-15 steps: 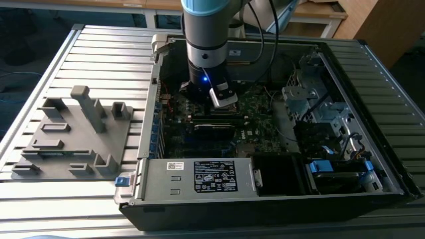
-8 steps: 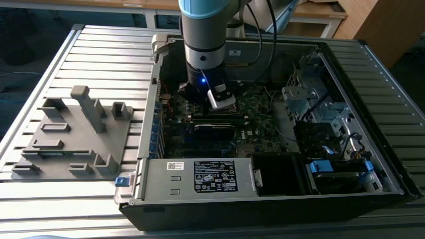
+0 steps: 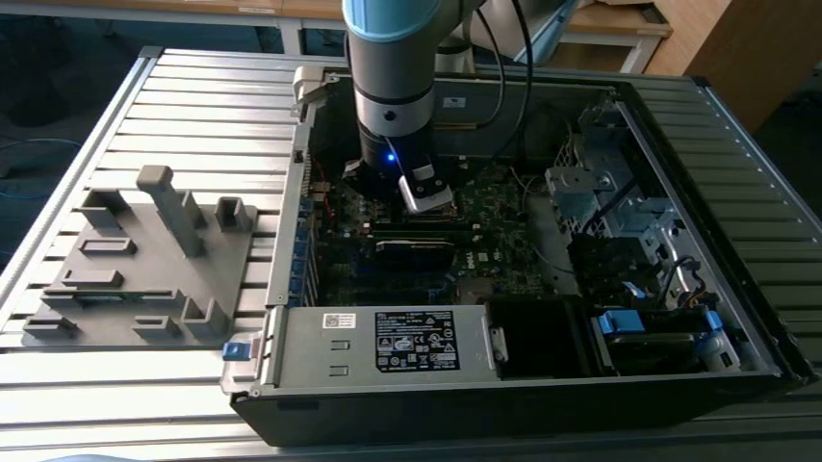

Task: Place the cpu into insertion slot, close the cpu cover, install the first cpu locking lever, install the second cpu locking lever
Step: 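Install the second cpu locking lever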

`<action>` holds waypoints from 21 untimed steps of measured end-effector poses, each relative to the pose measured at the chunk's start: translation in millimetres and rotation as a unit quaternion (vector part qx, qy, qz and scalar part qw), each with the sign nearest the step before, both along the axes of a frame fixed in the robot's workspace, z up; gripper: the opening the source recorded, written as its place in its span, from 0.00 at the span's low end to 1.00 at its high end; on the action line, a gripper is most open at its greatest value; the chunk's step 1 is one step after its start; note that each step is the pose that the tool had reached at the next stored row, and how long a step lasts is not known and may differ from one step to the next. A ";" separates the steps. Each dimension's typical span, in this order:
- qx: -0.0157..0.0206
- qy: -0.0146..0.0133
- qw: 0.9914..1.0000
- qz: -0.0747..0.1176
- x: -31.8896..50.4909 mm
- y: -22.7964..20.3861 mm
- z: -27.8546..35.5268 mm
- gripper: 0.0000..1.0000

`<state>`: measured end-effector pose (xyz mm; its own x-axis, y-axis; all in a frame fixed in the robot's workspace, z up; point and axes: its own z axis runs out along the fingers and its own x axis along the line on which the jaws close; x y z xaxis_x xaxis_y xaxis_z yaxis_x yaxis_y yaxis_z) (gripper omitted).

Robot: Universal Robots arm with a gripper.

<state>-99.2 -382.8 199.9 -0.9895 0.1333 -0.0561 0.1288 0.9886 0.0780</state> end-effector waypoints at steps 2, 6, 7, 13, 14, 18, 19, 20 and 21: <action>0.000 0.000 1.000 0.000 0.0 0.0 0.0 0.11; 0.001 0.000 1.000 0.000 0.0 -1.0 -0.1 0.11; 0.002 0.000 1.000 0.000 0.0 -1.5 -0.1 0.11; 0.006 0.000 1.000 0.000 0.0 -5.6 -0.1 0.11; 0.007 0.000 1.000 0.000 0.0 -6.0 -0.1 0.11; 0.019 0.000 1.000 0.000 0.0 -7.6 -0.1 0.11; 0.023 0.000 1.000 0.000 0.0 -8.1 -0.1 0.11; 0.026 0.000 1.000 0.000 0.0 -8.6 -0.1 0.11; 0.028 0.000 1.000 0.000 0.1 -9.1 -0.1 0.11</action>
